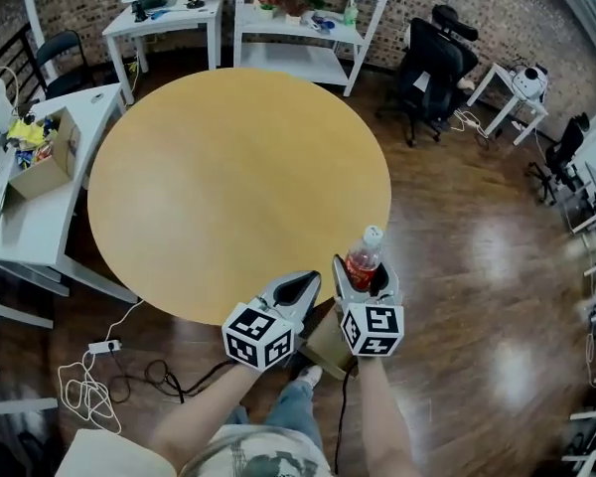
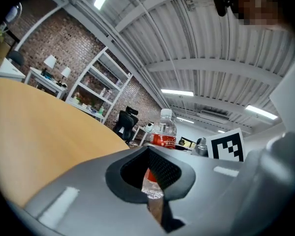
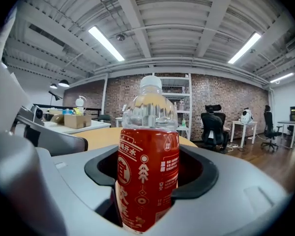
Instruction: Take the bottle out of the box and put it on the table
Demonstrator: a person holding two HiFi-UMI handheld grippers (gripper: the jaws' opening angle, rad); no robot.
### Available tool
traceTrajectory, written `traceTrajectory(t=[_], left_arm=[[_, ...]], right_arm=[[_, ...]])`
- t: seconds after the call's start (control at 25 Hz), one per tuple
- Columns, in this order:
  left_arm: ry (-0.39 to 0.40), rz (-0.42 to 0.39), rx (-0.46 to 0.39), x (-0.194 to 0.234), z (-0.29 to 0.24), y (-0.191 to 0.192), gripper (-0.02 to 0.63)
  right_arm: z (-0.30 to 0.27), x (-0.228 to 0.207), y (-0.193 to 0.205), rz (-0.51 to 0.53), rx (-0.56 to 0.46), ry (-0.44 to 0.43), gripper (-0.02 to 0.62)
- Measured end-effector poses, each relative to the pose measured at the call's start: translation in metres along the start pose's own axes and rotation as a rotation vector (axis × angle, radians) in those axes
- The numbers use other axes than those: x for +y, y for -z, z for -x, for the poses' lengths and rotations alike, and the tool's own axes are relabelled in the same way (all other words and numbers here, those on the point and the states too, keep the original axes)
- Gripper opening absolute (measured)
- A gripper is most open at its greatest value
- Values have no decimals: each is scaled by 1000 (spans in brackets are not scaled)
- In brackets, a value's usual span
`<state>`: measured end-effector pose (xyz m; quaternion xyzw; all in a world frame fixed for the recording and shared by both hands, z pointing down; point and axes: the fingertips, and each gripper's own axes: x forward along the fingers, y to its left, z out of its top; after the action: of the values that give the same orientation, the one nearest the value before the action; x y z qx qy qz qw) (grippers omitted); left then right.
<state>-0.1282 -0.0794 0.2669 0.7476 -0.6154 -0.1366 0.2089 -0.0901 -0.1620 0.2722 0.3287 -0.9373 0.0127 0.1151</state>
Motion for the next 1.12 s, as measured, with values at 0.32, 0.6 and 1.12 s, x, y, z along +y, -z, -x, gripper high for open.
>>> traceTrajectory(t=[0.32,0.6,1.12], left_arm=[[-171,4,-42,74,79,-16,-3],[-276,-28,-66,118,120,-29,-3],[-307,-48,-15,149,155,-9,-3]], right_arm=[[-54,105,9,-14,-6,-142,301],[-98,178,8,3,-33,-256,302],[-108,224,21,36,-147,-220,319]])
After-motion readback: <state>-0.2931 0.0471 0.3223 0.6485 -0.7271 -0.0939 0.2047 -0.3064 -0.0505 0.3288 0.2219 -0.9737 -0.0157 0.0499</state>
